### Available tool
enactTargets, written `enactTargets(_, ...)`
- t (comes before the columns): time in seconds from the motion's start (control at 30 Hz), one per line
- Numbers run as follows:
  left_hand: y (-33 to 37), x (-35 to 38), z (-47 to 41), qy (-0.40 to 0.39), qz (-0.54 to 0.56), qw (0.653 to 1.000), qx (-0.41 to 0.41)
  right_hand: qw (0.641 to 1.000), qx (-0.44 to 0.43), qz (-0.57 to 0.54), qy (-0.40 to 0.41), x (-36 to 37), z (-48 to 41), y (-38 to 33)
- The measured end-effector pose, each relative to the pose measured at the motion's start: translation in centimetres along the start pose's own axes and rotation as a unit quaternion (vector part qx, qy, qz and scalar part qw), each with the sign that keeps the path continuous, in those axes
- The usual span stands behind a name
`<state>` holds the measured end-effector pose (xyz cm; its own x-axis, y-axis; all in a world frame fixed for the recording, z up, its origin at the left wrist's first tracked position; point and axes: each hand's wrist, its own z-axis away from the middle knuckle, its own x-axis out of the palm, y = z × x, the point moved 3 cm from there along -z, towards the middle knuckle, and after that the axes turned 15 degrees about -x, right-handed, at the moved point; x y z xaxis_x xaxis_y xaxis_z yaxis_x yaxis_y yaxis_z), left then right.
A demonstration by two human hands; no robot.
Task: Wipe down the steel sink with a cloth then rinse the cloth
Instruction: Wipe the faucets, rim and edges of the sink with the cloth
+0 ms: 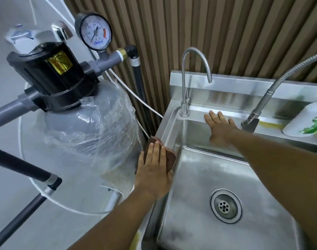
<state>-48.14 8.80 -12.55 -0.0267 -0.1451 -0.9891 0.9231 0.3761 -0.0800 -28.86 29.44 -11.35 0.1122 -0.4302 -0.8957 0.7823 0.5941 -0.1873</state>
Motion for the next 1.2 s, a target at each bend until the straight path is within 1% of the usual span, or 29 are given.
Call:
enactTargets(0.07, -0.9, 0.2, 2.3, 0.017, 0.009, 1.000, 0.009, 1.000, 0.009, -0.019, 0.001, -0.3, 0.2, -0.4)
enactTargets(0.23, -2.5, 1.0, 5.9, 0.015, 0.012, 1.000, 0.014, 1.000, 0.010, -0.023, 0.012, -0.2, 1.2, -0.9)
enactTargets(0.4, -1.7, 0.7, 3.7, 0.004, -0.004, 1.000, 0.002, 1.000, 0.006, 0.004, 0.021, 0.5, 2.7, -0.7)
enactTargets(0.57, -0.2, -0.4, 0.6, -0.025, -0.027, 0.999, 0.016, 1.000, 0.010, 0.007, 0.022, 1.5, 4.4, -2.4)
enactTargets(0.67, -0.1, -0.8, 0.1, -0.034, -0.032, 0.999, 0.022, 0.999, -0.025, 0.003, 0.029, 2.8, 5.9, -5.5)
enactTargets(0.83, -1.0, -0.4, 1.4, -0.042, -0.015, 0.998, 0.040, 0.993, -0.108, 0.001, 0.051, 5.3, 8.7, -11.5)
enactTargets(1.0, -3.2, 0.3, 5.3, -0.033, -0.016, 0.998, 0.053, 0.990, -0.138, -0.016, 0.010, 5.9, 10.3, -14.8)
enactTargets(1.2, -5.3, 1.4, 9.2, -0.008, 0.017, 0.998, 0.067, 0.985, -0.165, -0.035, -0.022, 6.5, 10.7, -17.2)
